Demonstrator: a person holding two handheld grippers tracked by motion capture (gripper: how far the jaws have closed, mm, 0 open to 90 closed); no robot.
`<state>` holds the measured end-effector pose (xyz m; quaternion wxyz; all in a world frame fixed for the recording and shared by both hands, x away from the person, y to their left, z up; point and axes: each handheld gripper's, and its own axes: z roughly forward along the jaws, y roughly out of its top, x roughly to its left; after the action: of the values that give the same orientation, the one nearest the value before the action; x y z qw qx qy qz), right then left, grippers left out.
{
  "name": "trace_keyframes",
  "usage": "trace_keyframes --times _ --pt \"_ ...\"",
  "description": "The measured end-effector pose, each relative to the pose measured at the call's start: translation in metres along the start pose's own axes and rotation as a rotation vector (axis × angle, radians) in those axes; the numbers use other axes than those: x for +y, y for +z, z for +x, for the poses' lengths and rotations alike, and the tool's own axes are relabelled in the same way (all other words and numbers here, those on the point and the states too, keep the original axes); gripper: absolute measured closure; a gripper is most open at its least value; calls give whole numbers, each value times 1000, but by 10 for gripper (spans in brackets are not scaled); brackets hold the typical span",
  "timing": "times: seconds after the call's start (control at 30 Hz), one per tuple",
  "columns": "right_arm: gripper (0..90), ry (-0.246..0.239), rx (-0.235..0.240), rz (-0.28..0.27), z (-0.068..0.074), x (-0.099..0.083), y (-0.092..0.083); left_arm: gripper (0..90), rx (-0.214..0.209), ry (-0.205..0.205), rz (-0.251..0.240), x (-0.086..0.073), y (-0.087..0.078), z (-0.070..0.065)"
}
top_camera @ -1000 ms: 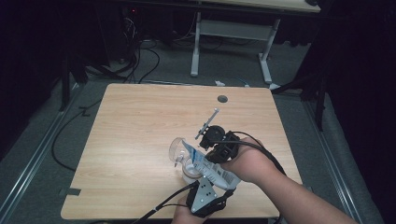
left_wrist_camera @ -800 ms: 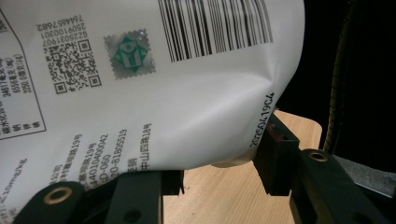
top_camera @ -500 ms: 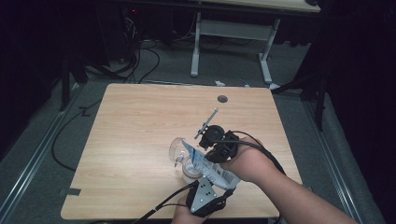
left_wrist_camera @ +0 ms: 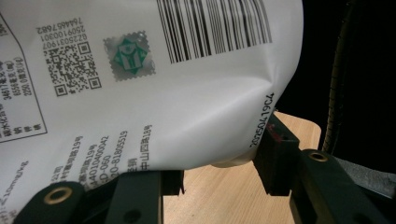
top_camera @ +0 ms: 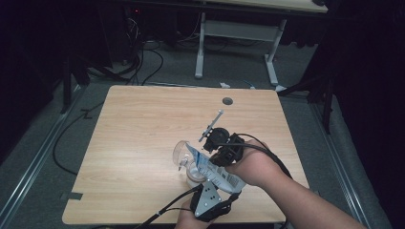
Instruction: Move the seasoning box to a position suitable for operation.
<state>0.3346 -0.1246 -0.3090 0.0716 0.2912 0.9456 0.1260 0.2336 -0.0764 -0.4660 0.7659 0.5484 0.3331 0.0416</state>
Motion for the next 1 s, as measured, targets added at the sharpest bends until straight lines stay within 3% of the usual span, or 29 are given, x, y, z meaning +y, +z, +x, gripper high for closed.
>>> trace_keyframes --times 1.0 --pt "900 -13 -8 3 2 4 0 589 -5 -12 -13 3 0 0"
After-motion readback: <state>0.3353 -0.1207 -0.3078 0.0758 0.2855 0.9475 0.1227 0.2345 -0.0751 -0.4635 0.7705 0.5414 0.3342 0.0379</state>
